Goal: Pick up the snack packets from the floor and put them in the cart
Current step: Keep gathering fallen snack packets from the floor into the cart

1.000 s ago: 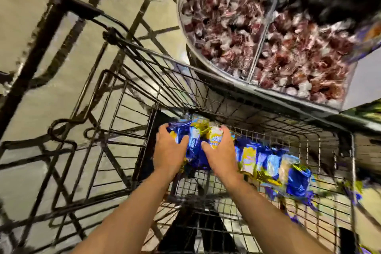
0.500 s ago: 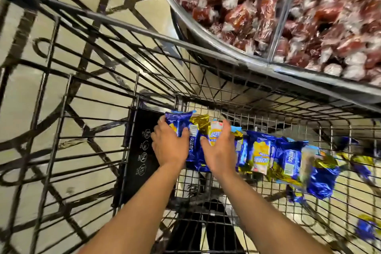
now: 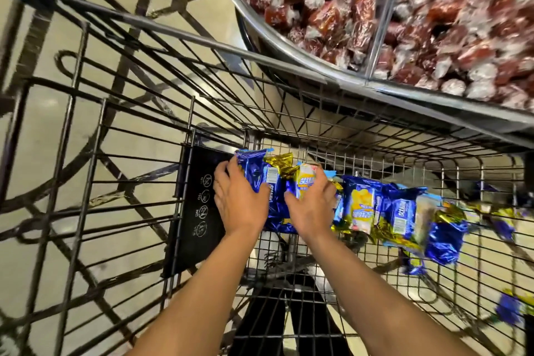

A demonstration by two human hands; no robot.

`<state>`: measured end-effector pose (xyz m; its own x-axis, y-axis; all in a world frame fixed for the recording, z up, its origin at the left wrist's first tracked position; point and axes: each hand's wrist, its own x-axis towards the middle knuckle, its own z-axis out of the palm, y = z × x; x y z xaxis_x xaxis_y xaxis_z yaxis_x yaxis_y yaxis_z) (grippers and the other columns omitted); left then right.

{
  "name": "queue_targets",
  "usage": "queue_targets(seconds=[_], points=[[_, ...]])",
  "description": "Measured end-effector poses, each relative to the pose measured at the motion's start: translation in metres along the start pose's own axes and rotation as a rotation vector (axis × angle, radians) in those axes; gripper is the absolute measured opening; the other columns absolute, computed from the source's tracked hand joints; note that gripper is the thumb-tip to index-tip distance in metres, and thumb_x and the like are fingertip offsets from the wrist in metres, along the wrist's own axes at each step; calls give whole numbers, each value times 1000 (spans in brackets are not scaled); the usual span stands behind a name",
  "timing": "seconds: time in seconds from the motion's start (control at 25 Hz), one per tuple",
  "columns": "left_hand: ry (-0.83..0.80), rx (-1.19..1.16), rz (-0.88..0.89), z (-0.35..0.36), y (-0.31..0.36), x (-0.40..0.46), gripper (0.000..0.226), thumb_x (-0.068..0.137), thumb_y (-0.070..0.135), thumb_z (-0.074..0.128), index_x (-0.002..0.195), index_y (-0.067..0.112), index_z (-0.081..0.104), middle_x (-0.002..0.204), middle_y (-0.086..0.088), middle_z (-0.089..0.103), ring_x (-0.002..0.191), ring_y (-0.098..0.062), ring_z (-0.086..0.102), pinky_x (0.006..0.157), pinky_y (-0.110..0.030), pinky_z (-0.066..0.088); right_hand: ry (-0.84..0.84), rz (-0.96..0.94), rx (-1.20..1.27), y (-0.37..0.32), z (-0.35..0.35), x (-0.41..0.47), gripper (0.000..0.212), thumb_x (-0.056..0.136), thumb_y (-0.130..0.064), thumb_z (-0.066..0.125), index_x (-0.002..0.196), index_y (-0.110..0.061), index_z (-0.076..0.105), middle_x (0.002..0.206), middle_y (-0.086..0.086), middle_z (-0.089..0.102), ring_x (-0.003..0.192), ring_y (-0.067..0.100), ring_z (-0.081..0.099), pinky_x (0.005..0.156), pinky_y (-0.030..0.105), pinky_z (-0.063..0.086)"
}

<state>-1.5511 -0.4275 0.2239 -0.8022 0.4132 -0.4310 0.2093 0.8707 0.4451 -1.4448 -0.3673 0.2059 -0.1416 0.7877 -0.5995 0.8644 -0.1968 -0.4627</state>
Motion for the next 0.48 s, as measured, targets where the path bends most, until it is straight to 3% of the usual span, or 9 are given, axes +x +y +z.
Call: queue_targets(seconds=[0.24, 0.48], points=[[-97, 81, 174, -39, 25, -44, 73, 86, 25, 69, 150, 17, 34, 151, -4, 37, 143, -26, 28, 115, -47, 30, -37, -109, -3, -14, -60, -39, 77, 87, -24, 67, 149, -24, 22, 141, 7, 24, 128, 26, 33, 102, 38, 40], [-139, 390, 500, -89, 70, -92, 67, 87, 39, 54, 148, 18, 33, 149, -7, 40, 138, -27, 35, 113, -44, 34, 103, -303, -349, -18, -152, -91, 71, 84, -40, 65, 145, -21, 33, 146, 8, 31, 133, 30, 37, 107, 45, 39]])
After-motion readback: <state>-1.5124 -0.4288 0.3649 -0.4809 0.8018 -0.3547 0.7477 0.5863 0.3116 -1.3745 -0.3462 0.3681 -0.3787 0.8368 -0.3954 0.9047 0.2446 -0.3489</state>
